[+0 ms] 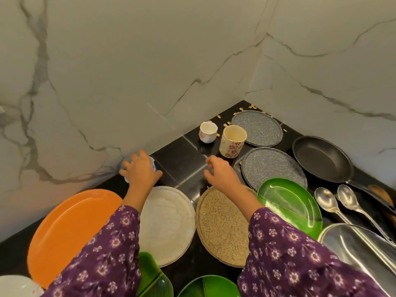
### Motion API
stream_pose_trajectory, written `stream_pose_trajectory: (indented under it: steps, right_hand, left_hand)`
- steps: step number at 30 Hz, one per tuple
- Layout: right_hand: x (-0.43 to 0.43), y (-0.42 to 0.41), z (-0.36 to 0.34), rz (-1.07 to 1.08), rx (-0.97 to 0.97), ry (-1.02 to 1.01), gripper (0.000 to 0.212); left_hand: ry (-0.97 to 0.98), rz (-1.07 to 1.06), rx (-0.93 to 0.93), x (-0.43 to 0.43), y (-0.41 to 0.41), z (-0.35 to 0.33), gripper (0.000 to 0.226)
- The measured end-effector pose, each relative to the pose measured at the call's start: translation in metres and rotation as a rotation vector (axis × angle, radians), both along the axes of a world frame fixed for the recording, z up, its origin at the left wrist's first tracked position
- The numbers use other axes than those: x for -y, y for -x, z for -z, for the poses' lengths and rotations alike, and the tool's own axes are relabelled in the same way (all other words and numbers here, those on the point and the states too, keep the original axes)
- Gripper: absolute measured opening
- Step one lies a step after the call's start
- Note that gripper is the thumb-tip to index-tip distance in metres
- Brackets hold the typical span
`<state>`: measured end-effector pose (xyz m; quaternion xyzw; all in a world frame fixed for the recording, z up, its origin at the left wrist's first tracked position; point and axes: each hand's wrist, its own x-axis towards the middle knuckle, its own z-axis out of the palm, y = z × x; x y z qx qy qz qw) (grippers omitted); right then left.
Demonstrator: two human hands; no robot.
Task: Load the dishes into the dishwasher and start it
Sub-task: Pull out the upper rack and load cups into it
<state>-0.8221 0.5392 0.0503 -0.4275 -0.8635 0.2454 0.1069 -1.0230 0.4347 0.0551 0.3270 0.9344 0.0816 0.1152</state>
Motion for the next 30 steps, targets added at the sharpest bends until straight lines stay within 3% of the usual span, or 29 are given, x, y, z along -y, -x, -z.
stream_pose_trajectory:
  steps: [3, 7, 11, 13, 15, 20, 24, 30]
  right_hand:
    - [0.007, 0.001, 0.006, 0.024, -0.048, 0.085, 0.029]
    - [0.022, -0.005, -0.005, 0.186, -0.280, 0.346, 0.028]
    - [0.032, -0.021, -0.032, 0.340, -0.548, 0.893, 0.044]
    - [0.034, -0.040, -0.045, 0.386, -0.687, 1.188, 0.061]
    - [0.038, -0.065, -0.058, 0.347, -0.790, 1.335, 0.072]
    - [0.056, -0.152, -0.089, 0.291, -0.938, 1.292, 0.061]
    - [0.076, -0.241, -0.106, 0.433, -1.049, 1.149, 0.047]
    - [0.146, -0.413, -0.124, 0.695, -1.285, 0.882, 0.046]
  left_hand:
    - [-0.051, -0.021, 0.068, 0.002, 0.004, -0.006, 0.079]
    - [-0.223, 0.084, 0.134, 0.003, -0.015, -0.026, 0.078]
    - [-0.547, 0.221, 0.318, 0.003, -0.056, -0.050, 0.073]
    - [-0.628, 0.306, 0.373, 0.004, -0.085, -0.064, 0.075]
    - [-0.657, 0.407, 0.381, 0.005, -0.117, -0.074, 0.079]
    - [-0.654, 0.707, 0.397, 0.005, -0.206, -0.091, 0.077]
    - [-0.651, 0.921, 0.390, 0.007, -0.294, -0.107, 0.084]
    - [-0.689, 1.184, 0.474, 0.031, -0.449, -0.111, 0.088]
